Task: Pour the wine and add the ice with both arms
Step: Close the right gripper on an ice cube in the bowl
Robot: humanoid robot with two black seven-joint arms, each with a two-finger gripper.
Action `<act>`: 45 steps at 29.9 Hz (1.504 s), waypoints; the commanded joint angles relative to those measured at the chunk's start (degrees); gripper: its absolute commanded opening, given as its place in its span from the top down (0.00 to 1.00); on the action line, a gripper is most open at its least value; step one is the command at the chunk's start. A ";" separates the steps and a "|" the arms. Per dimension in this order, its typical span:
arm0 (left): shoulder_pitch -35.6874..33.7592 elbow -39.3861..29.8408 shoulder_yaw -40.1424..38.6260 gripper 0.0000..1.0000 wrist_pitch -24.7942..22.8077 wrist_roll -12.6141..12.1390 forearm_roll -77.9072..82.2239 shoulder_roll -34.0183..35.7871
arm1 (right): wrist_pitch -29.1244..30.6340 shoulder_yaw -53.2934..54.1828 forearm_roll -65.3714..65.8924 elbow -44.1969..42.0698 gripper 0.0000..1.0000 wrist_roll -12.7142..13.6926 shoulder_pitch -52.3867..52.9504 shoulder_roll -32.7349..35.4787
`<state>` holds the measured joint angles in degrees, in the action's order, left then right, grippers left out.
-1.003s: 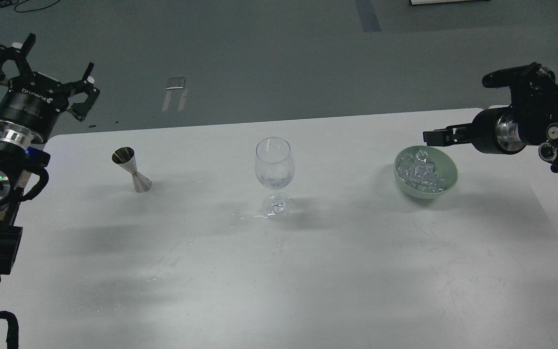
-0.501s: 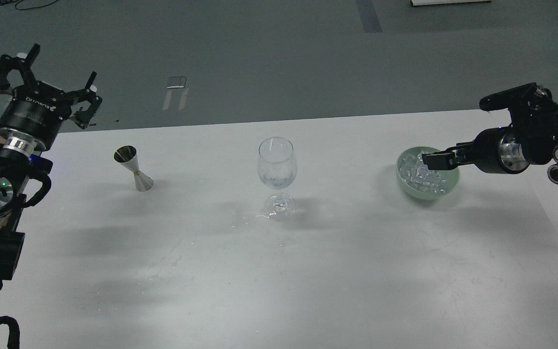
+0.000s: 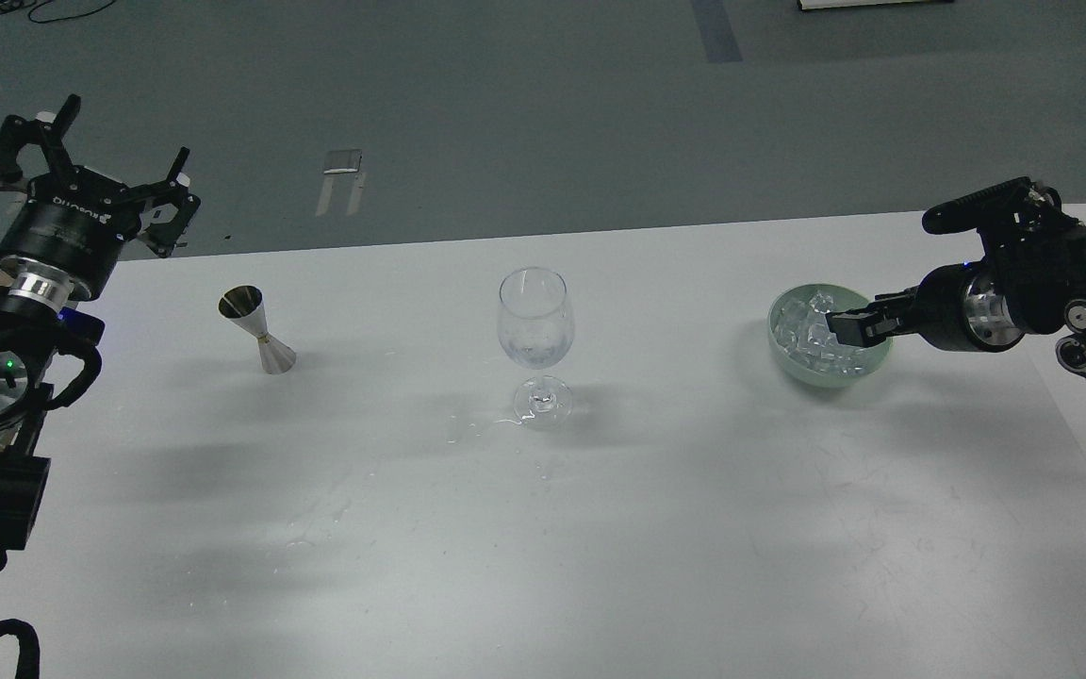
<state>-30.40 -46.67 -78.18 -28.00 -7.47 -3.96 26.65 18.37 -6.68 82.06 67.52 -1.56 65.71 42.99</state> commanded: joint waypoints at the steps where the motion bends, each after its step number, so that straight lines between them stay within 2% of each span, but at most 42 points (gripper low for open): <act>1: 0.25 0.17 0.14 0.02 0.00 0.00 0.00 -0.02 | -0.09 -0.08 1.17 -0.19 0.41 0.15 -0.67 -1.50; 6: 0.52 0.26 0.22 0.02 0.00 0.09 0.00 -0.72 | -0.09 0.00 1.53 -1.07 0.45 0.15 -1.02 -2.12; 15: 0.52 0.61 0.14 0.02 0.00 0.09 0.00 -1.34 | -0.09 0.00 1.53 -1.68 0.46 0.24 -0.94 -3.09; 18: 0.52 1.49 0.14 0.02 0.00 0.09 0.00 -1.52 | -0.09 -0.08 1.61 -1.95 0.55 0.24 -1.29 -3.18; 27: 0.43 2.28 0.22 0.02 0.00 0.09 0.00 -1.52 | -0.09 -0.08 1.70 -2.04 0.60 0.94 -1.55 -3.09; 30: 0.43 2.28 0.22 0.02 0.00 0.09 0.09 -1.69 | -0.09 -0.08 1.70 -2.04 0.65 0.94 -1.99 -3.18; 45: 0.43 2.28 0.22 0.02 0.00 0.09 0.09 -2.31 | -0.09 0.09 1.70 -3.27 0.64 1.03 -1.29 -3.26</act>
<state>-29.97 -44.38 -77.95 -28.00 -7.38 -3.87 24.35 18.28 -6.64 83.77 64.66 -0.53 64.29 39.83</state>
